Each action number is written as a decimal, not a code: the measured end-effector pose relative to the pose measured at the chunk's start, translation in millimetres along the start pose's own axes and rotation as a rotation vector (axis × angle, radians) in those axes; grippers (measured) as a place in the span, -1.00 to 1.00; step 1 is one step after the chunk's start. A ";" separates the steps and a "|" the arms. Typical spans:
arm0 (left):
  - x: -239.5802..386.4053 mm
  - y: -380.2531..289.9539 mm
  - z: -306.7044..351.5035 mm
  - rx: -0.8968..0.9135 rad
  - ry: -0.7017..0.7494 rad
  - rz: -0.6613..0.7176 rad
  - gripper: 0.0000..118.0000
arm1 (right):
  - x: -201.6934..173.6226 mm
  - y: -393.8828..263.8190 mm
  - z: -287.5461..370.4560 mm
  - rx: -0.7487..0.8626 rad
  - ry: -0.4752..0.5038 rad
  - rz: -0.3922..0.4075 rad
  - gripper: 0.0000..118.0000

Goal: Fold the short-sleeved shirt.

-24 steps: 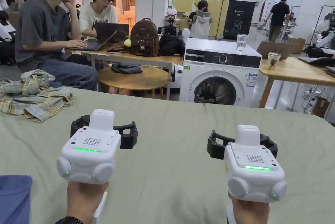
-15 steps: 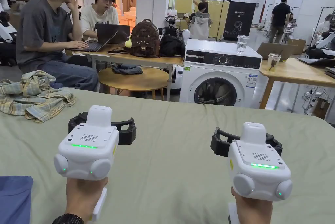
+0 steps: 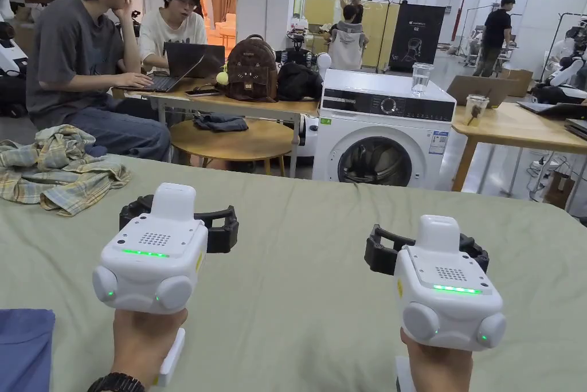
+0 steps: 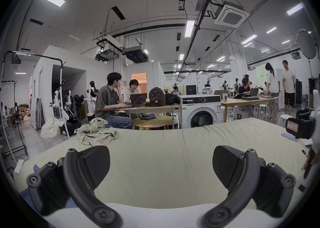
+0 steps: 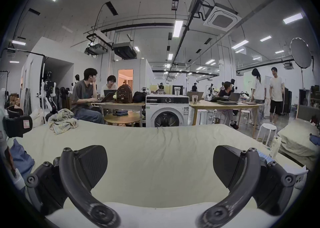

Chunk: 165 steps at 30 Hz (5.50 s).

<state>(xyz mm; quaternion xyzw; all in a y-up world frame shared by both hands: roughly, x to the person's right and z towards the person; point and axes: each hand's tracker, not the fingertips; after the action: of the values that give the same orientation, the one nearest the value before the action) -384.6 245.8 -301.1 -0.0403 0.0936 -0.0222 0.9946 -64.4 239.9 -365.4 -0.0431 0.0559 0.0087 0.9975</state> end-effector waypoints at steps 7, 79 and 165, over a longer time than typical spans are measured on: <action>2.7 -0.3 1.4 -0.005 -0.006 -0.004 0.98 | -1.1 -1.0 -1.2 -0.003 -0.004 0.012 1.00; 4.1 -8.4 16.9 -0.013 -0.024 0.030 0.97 | -12.7 -13.7 4.2 -0.043 0.013 0.034 1.00; -246.4 -151.9 84.2 -1.055 0.233 0.234 -0.46 | -221.2 -54.2 27.7 -0.184 0.434 0.130 -1.00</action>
<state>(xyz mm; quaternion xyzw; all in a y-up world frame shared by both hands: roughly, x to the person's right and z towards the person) -616.2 113.7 -160.4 -0.5195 0.2054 0.1340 0.8185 -279.9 185.6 -308.4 -0.1312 0.2707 0.0687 0.9512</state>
